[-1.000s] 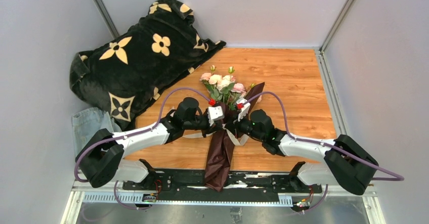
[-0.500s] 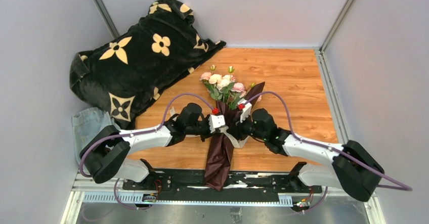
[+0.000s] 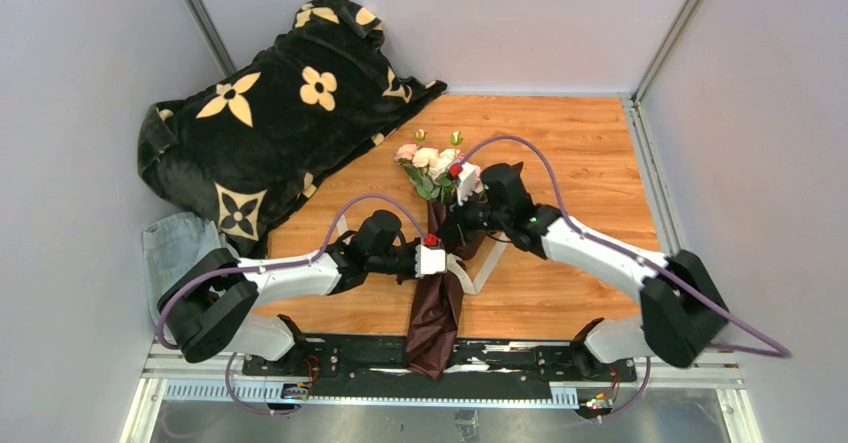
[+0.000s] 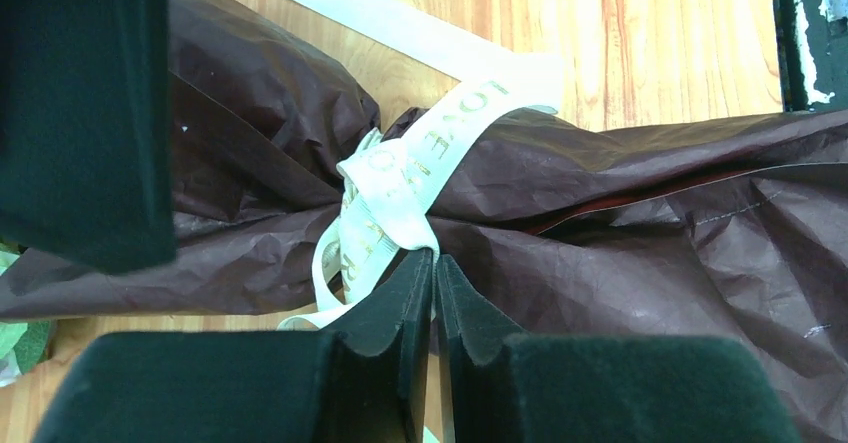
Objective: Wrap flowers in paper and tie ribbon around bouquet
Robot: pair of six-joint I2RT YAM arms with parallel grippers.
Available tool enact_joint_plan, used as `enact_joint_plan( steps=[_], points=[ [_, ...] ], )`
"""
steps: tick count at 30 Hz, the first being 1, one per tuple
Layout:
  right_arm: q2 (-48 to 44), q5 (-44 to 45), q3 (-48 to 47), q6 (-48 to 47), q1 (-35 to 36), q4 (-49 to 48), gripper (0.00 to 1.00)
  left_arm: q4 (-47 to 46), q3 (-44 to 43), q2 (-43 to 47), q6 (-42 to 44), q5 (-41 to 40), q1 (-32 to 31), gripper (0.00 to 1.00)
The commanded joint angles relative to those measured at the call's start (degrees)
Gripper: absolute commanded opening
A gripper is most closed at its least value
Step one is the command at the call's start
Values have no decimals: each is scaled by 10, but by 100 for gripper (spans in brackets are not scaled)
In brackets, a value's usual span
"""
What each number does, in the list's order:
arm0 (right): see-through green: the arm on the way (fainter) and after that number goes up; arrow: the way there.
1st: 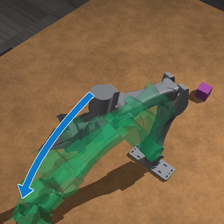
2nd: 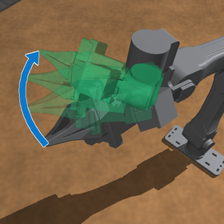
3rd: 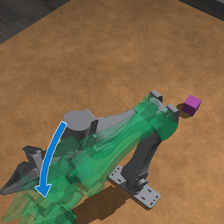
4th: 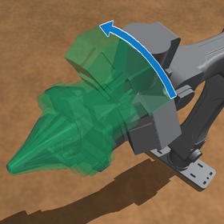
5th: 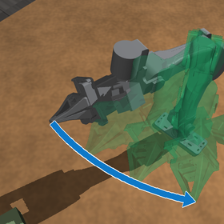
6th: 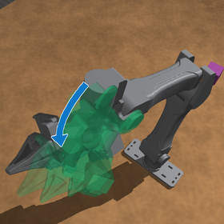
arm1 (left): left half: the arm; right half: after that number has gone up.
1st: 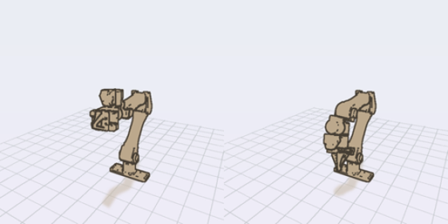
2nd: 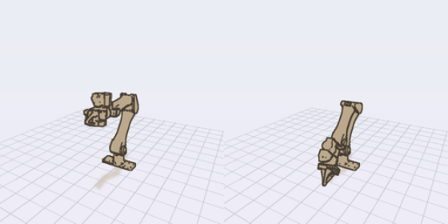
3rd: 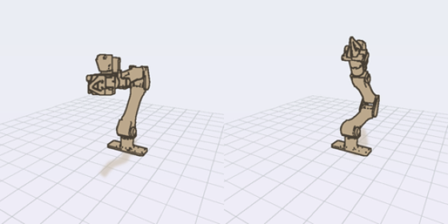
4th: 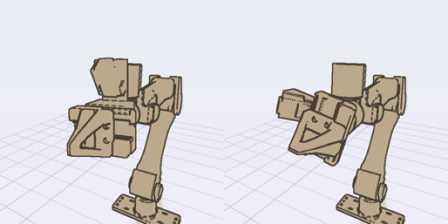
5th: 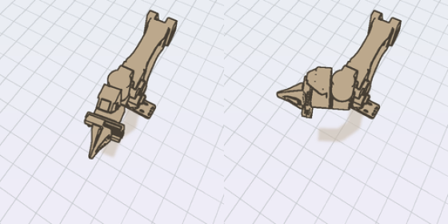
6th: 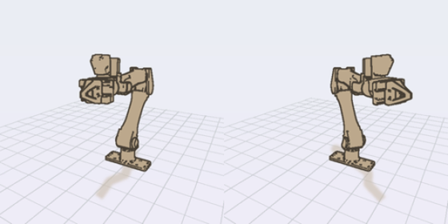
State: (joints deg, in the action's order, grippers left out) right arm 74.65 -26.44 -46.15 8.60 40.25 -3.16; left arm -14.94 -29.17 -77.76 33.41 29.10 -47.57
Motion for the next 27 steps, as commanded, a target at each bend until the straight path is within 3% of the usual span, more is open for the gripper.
enact_joint_plan(
  steps=[1,9,15,23,27],
  points=[
    [78,-72,-43,3,-7,82,10,-5,12,8,28,2,-7,15],
    [115,-79,-64,-37,10,132,9,-5,18,10,39,6,-7,14],
    [138,-36,-82,-43,23,151,18,-5,17,7,44,9,-7,15],
    [178,-29,-106,-52,43,172,19,-5,14,7,45,8,-7,15],
    [171,-3,-97,-53,43,172,28,-5,16,9,45,6,-7,15]
  ],
)
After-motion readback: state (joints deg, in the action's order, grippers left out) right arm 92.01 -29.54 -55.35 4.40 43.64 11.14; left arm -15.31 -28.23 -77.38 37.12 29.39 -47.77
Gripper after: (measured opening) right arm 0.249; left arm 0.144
